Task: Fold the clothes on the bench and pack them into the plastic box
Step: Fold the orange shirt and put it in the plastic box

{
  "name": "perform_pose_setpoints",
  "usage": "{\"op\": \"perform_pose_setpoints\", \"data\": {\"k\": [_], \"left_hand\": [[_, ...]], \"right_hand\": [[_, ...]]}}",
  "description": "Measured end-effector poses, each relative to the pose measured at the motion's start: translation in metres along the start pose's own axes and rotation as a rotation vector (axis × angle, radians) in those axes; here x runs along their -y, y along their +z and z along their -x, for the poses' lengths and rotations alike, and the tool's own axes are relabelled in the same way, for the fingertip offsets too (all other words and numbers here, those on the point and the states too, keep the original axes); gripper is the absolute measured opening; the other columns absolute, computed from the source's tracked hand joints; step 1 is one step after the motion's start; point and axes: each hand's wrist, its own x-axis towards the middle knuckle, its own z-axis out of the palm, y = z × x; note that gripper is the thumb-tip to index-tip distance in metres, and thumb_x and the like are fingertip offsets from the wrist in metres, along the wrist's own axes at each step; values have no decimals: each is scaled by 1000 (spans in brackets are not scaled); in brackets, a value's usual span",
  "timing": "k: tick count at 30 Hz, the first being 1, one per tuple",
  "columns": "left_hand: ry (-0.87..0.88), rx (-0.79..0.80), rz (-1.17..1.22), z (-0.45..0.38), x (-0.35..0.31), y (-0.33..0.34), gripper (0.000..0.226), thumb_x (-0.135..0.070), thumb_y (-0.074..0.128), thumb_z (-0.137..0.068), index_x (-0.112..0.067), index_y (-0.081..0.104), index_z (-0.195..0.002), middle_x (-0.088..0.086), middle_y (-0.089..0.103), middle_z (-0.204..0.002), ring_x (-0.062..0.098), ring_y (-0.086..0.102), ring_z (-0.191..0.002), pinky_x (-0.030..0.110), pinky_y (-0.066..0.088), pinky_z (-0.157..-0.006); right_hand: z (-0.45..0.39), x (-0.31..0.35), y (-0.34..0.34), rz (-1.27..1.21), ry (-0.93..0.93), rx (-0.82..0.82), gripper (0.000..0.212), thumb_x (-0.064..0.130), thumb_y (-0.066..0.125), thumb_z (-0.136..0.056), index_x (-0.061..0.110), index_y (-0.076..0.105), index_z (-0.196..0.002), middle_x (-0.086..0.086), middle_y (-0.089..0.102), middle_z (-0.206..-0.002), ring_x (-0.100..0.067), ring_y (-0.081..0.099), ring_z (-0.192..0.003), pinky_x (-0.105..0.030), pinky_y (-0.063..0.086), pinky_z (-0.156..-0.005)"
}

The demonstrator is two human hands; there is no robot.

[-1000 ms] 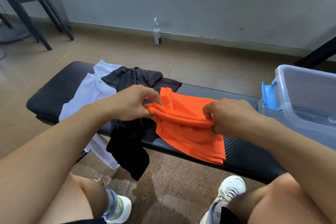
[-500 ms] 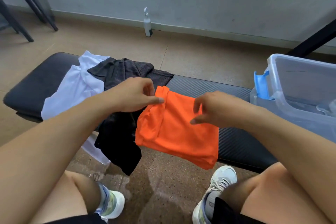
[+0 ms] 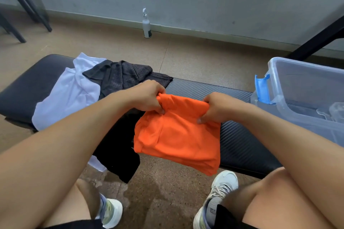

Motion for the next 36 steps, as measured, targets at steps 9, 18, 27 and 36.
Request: {"op": "perform_pose_setpoints", "data": {"k": [9,18,27,36], "left_hand": [[-1,-374,283,6,19,-19,31,3,65,-74,-23,56,-88,-4,68,-90,16,64,-84,42,57,-73],[153,-181,159,37,20,-28,42,-12,86,-66,-36,58,-88,-11,69,-114,12,62,-106,29,48,-92],[221,118,58,53,16,-29,34,-56,87,-59,-44,79,-90,-27,48,-143,-6,26,-142,25,20,-116],[135,-45,112,41,9,-7,37,-33,83,-77,-31,67,-111,-16,64,-122,-20,52,-98,15,43,-92]], "right_hand": [[-15,3,-6,-217,-46,-546,26,1,56,-76,25,49,-71,5,59,-77,-26,60,-77,-34,45,-66],[-2,2,-4,-24,-95,-243,24,1,65,-76,20,53,-68,3,61,-74,-18,58,-72,-30,41,-57],[20,1,-8,204,-155,19,29,7,69,-85,35,59,-85,3,65,-94,-12,58,-78,-27,47,-62],[22,5,-14,35,-61,-101,38,37,62,-95,21,58,-130,-3,64,-122,-15,63,-98,-25,47,-76]]}}
